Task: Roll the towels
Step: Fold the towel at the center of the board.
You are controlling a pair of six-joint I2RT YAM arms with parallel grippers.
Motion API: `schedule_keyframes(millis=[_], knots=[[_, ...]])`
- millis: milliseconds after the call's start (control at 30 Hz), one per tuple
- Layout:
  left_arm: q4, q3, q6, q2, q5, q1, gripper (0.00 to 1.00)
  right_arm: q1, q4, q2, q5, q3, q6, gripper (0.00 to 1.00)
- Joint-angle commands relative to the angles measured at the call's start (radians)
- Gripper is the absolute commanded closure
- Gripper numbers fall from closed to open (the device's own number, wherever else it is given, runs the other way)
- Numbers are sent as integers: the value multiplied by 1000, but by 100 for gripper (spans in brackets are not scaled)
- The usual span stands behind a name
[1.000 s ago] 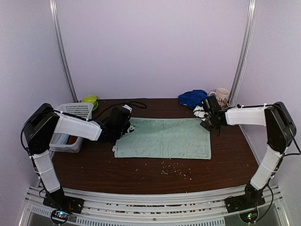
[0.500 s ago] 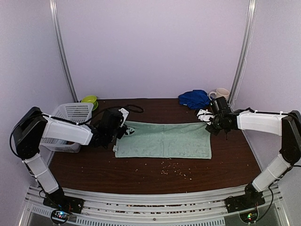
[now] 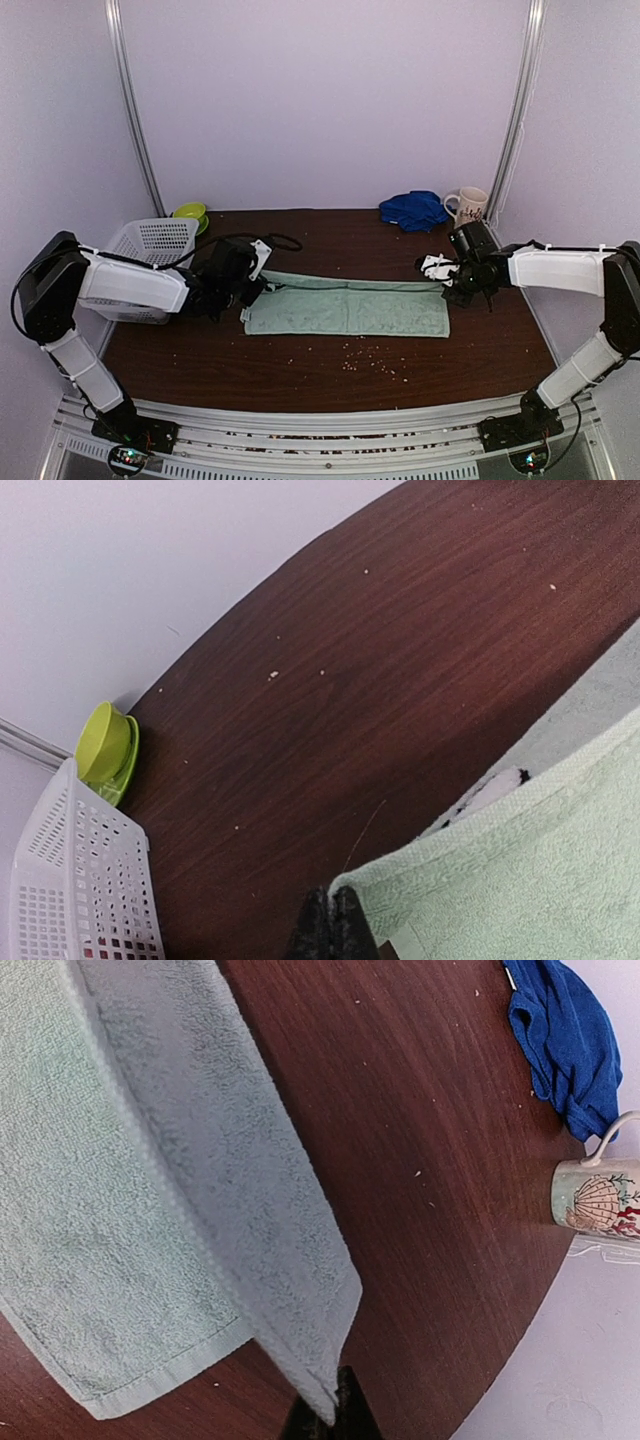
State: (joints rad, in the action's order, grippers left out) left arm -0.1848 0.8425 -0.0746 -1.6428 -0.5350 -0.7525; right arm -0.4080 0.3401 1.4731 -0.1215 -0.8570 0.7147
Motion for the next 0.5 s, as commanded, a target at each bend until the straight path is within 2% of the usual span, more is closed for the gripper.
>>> schedule_keyframes(millis=[0, 467], knots=[[39, -33, 27, 43, 15, 9, 100, 5, 34, -32, 41, 22, 14, 100], [47, -115, 72, 101, 34, 8, 100, -20, 44, -85, 55, 85, 26, 100]])
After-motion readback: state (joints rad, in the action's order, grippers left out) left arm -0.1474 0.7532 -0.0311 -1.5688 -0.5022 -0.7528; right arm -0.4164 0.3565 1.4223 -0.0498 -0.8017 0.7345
